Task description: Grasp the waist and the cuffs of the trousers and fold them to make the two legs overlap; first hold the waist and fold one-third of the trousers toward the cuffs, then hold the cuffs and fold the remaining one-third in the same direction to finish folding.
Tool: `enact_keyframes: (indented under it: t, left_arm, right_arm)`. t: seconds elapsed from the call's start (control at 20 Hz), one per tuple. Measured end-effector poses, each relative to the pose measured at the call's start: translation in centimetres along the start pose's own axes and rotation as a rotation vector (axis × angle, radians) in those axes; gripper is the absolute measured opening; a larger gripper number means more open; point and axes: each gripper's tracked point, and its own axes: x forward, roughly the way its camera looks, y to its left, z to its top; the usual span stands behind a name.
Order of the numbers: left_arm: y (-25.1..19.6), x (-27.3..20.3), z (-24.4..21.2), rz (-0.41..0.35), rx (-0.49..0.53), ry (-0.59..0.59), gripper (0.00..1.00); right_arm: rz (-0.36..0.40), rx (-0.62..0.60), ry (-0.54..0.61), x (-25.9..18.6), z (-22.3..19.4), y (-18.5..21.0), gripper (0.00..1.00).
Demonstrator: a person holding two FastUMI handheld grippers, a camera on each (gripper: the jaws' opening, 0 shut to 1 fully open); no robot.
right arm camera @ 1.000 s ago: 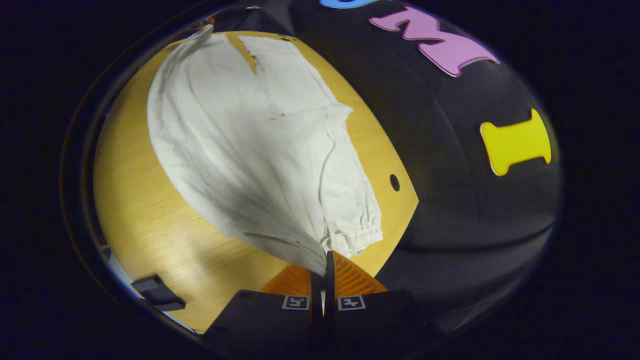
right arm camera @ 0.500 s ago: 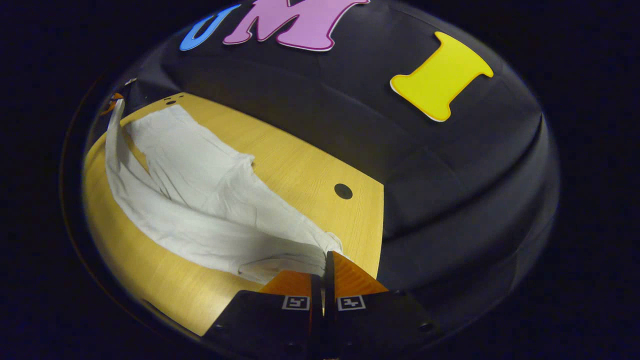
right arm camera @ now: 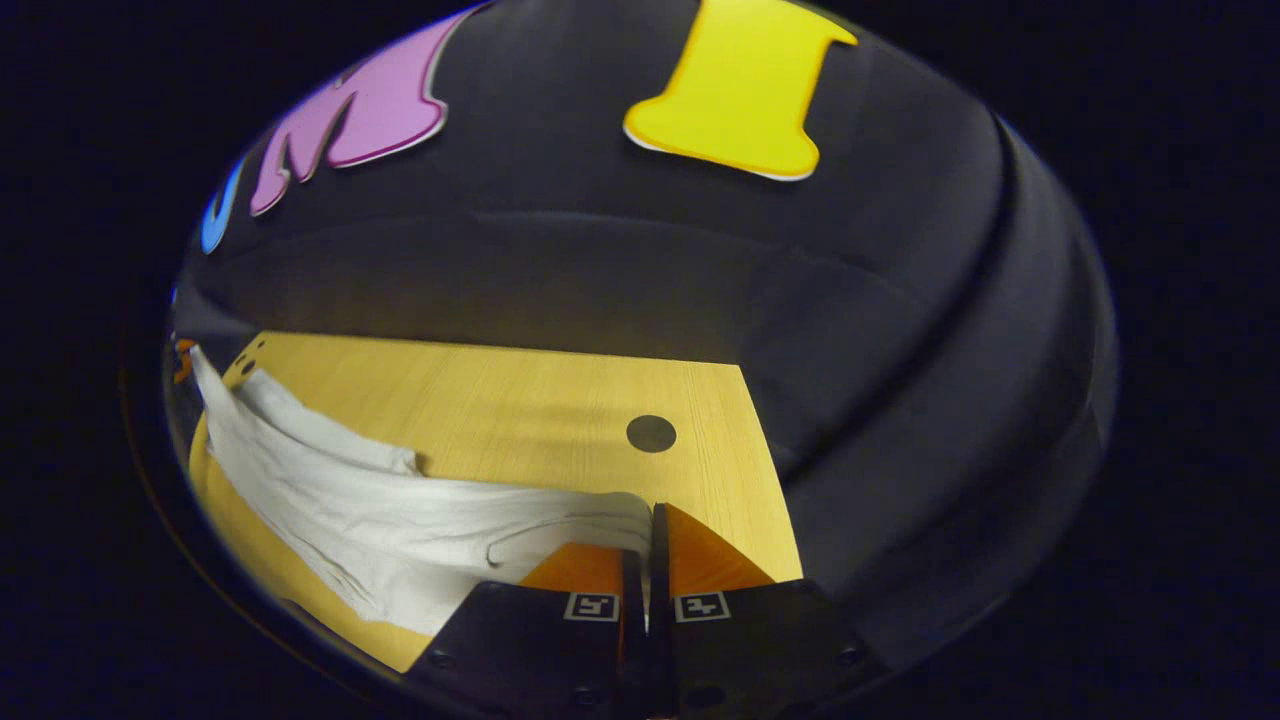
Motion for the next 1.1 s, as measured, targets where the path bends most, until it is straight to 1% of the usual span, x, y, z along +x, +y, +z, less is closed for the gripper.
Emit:
enact_keyframes:
  t: [0.1, 0.15, 0.2, 0.25, 0.3, 0.35, 0.4, 0.45, 0.5, 0.6, 0.7, 0.8, 0.9, 0.95, 1.0, 1.05, 1.1]
  left_arm:
    - [-2.2, 2.3, -1.1, -0.044, -0.09, 0.016, 0.05]
    - [-3.3, 3.2, -1.6, -0.06, -0.123, 0.029, 0.06]
    - [-4.2, 3.3, -2.1, -0.079, -0.156, 0.044, 0.06]
    - [-5.3, 3.4, -2.5, -0.1, -0.194, 0.055, 0.23]
    - [-6.0, 3.3, -2.7, -0.109, -0.231, 0.056, 0.41]
    - [-6.2, 3.4, -2.7, -0.105, -0.272, 0.043, 0.6]
    - [-6.6, 2.3, -1.6, -0.109, -0.33, 0.009, 0.78]
    - [-7.3, 1.4, -0.3, -0.136, -0.391, -0.03, 0.97]
    - [-7.2, 0.2, 1.2, -0.147, -0.445, -0.075, 0.97]
    - [-6.3, -2.3, 3.3, -0.138, -0.522, -0.154, 0.97]
    - [-5.9, -4.0, 4.0, -0.141, -0.54, -0.185, 0.97]
    - [-5.7, -5.6, 4.4, -0.144, -0.513, -0.199, 0.97]
    - [-6.1, -7.7, 5.4, -0.139, -0.529, -0.221, 0.97]
    - [-6.5, -8.9, 5.5, -0.134, -0.564, -0.213, 0.97]
    - [-7.7, -10.4, 5.6, -0.156, -0.59, -0.187, 0.97]
    - [-8.6, -11.6, 5.5, -0.164, -0.599, -0.171, 0.98]
    - [-9.5, -12.8, 5.5, -0.172, -0.603, -0.167, 0.98]
  right_arm:
    - [0.021, 0.139, 0.048, 0.1, 0.0, 0.8, 0.07]
    - [0.02, 0.186, 0.07, -0.3, 0.2, 1.2, 0.11]
    - [0.003, 0.206, 0.086, -0.8, 0.7, 0.6, 0.15]
    - [-0.007, 0.197, 0.091, -1.5, 0.7, 0.5, 0.16]
    - [-0.022, 0.173, 0.093, -1.5, 0.7, -0.1, 0.25]
    - [-0.031, 0.147, 0.095, -1.5, 0.2, -0.2, 0.47]
    - [-0.034, 0.129, 0.09, -1.4, 0.0, -0.4, 0.68]
    - [-0.027, 0.133, 0.081, -1.4, -0.5, -0.2, 0.9]
    - [-0.023, 0.149, 0.068, -1.9, -0.6, -0.3, 1.0]
    - [-0.068, 0.159, 0.039, -3.0, -1.4, -1.8, 1.0]
    - [-0.142, 0.155, 0.021, -4.3, -2.6, -4.1, 0.99]
    - [-0.149, 0.25, 0.023, -4.8, -3.8, -4.8, 0.99]
    - [-0.156, 0.365, 0.034, -4.9, -4.8, -5.1, 0.99]
    - [-0.165, 0.389, 0.031, -4.6, -5.2, -5.4, 1.0]
    - [-0.185, 0.394, 0.027, -4.1, -5.8, -5.8, 0.99]
    - [-0.197, 0.404, 0.028, -3.6, -6.6, -6.0, 0.99]
    - [-0.189, 0.43, 0.034, -3.1, -7.1, -5.6, 0.99]
